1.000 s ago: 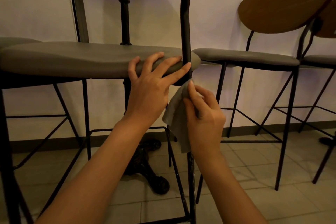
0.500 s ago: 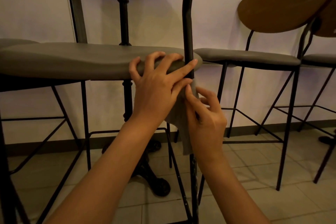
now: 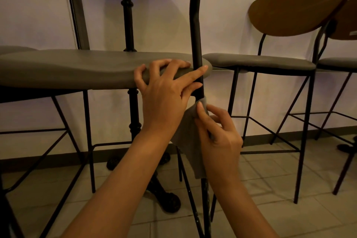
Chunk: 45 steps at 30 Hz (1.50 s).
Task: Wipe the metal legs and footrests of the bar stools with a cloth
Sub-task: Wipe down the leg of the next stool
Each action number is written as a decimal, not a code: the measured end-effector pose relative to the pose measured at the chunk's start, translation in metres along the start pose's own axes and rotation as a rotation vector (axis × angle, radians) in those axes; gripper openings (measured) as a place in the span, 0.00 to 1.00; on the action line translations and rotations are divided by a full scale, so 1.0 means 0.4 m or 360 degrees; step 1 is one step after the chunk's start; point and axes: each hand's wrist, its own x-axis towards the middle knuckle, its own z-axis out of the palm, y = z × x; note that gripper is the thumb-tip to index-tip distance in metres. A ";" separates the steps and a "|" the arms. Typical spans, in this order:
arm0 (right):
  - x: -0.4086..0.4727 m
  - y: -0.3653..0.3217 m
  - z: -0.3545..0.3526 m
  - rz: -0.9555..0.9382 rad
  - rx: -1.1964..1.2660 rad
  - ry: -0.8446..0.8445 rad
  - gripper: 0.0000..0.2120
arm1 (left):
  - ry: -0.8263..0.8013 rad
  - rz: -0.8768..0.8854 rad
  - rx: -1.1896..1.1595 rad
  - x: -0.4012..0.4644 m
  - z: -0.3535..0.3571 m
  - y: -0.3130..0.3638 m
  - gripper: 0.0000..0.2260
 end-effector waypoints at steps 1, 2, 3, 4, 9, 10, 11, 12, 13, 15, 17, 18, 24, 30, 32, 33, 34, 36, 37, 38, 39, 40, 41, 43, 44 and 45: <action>0.003 0.001 0.001 0.0010 0.0020 -0.0002 0.15 | 0.0004 -0.0005 0.0004 0.000 0.000 0.000 0.14; 0.006 0.002 0.002 0.0021 0.0039 -0.0008 0.15 | 0.0006 -0.0009 0.0007 -0.001 0.000 0.001 0.14; 0.006 0.003 0.002 0.0024 0.0048 -0.0015 0.14 | 0.0004 -0.0016 0.0003 -0.002 0.000 0.002 0.14; 0.003 0.005 0.001 0.0022 0.0048 -0.0020 0.14 | 0.0000 -0.0023 0.0000 -0.003 -0.001 0.003 0.14; -0.053 0.015 -0.010 0.0087 0.0066 -0.0060 0.15 | -0.0070 -0.0046 0.0032 -0.006 -0.006 0.009 0.16; -0.067 0.019 -0.012 0.0101 0.0059 -0.0080 0.15 | -0.0083 -0.0048 0.0038 -0.007 -0.008 0.010 0.16; -0.078 0.022 -0.016 0.0109 0.0054 -0.0101 0.15 | -0.0096 -0.0049 0.0046 -0.008 -0.009 0.011 0.17; -0.083 0.023 -0.019 0.0108 0.0052 -0.0115 0.15 | -0.0106 -0.0050 0.0056 -0.009 -0.010 0.013 0.17; -0.084 0.023 -0.022 0.0099 0.0050 -0.0118 0.15 | -0.0112 -0.0051 0.0062 -0.009 -0.010 0.014 0.18; -0.070 0.021 -0.027 0.0074 0.0070 -0.0103 0.15 | -0.0120 -0.0061 0.0071 -0.011 -0.011 0.018 0.18; -0.046 0.015 -0.026 0.0071 0.0137 -0.0084 0.14 | -0.0126 -0.0075 0.0071 -0.014 -0.011 0.020 0.18; -0.036 0.013 -0.025 0.0071 0.0152 -0.0079 0.14 | -0.0130 -0.0079 0.0068 -0.015 -0.011 0.021 0.18; -0.037 0.019 -0.019 0.0066 0.0123 -0.0087 0.14 | -0.0169 -0.0091 0.0093 -0.020 -0.015 0.025 0.20; -0.106 0.031 -0.031 0.0127 0.0079 -0.0125 0.16 | -0.0185 -0.0064 0.0110 -0.022 -0.017 0.028 0.21; -0.100 0.027 -0.031 0.0137 0.0049 -0.0128 0.15 | -0.0186 -0.0070 0.0100 -0.023 -0.017 0.027 0.21; -0.090 0.025 -0.029 0.0138 0.0048 -0.0126 0.15 | -0.0182 -0.0073 0.0096 -0.024 -0.017 0.028 0.20; -0.078 0.023 -0.025 0.0134 0.0059 -0.0120 0.16 | -0.0180 -0.0074 0.0097 -0.023 -0.018 0.029 0.20; -0.051 0.016 -0.018 0.0102 0.0051 -0.0102 0.16 | -0.0176 -0.0076 0.0095 -0.023 -0.018 0.031 0.20; -0.038 0.012 -0.014 0.0079 0.0006 -0.0101 0.15 | -0.0175 -0.0079 0.0088 -0.023 -0.017 0.031 0.20; -0.026 0.008 -0.011 0.0057 -0.0066 -0.0103 0.15 | -0.0175 -0.0081 0.0079 -0.023 -0.018 0.031 0.20; -0.016 0.003 -0.008 0.0038 -0.0145 -0.0107 0.16 | -0.0174 -0.0082 0.0067 -0.023 -0.018 0.030 0.20; -0.008 -0.001 -0.006 0.0024 -0.0207 -0.0112 0.16 | -0.0174 -0.0081 0.0058 -0.023 -0.019 0.030 0.20; -0.003 -0.004 -0.006 0.0017 -0.0245 -0.0119 0.17 | -0.0174 -0.0079 0.0054 -0.024 -0.019 0.030 0.20; -0.001 -0.004 -0.006 0.0003 -0.0288 -0.0133 0.16 | -0.0172 -0.0069 0.0060 -0.024 -0.019 0.030 0.20; -0.003 -0.002 -0.008 -0.0005 -0.0301 -0.0139 0.16 | -0.0169 -0.0064 0.0067 -0.024 -0.018 0.030 0.20; -0.008 0.001 -0.010 -0.0013 -0.0307 -0.0141 0.15 | -0.0165 -0.0059 0.0074 -0.024 -0.017 0.030 0.20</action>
